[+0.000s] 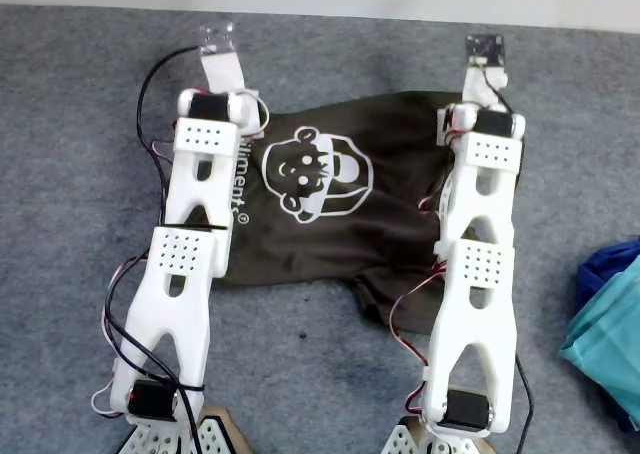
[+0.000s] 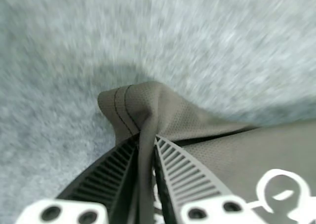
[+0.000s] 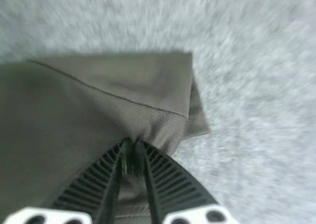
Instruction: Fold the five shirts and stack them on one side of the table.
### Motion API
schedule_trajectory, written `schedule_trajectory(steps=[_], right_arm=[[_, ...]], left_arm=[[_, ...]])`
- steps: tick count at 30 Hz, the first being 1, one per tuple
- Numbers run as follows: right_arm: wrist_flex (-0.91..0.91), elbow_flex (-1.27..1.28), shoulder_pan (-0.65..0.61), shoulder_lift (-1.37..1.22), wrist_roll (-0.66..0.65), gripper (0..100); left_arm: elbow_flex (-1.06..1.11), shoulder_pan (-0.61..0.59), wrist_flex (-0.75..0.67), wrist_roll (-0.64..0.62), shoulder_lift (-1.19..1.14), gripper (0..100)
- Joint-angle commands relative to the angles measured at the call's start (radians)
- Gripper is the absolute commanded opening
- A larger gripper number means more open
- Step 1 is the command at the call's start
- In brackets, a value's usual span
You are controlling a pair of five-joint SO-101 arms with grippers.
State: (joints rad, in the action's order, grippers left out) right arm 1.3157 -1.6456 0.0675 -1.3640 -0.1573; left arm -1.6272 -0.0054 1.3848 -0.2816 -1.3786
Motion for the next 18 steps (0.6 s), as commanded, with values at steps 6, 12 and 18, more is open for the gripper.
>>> schedule_trajectory(steps=[6, 12, 18], right_arm=[[0.156, -0.122, 0.012, 0.289, -0.005, 0.6], [0.294, -0.12, 0.005, 0.424, -0.005, 0.6], [0.452, -0.12, 0.008, 0.561, -0.005, 0.6]], left_arm=[[-0.038, -0.004, 0.052, 0.003, 0.188, 1], [-0.038, -0.004, 0.218, 0.003, 0.297, 1], [-0.033, -0.01, 0.387, 0.003, 0.384, 1]])
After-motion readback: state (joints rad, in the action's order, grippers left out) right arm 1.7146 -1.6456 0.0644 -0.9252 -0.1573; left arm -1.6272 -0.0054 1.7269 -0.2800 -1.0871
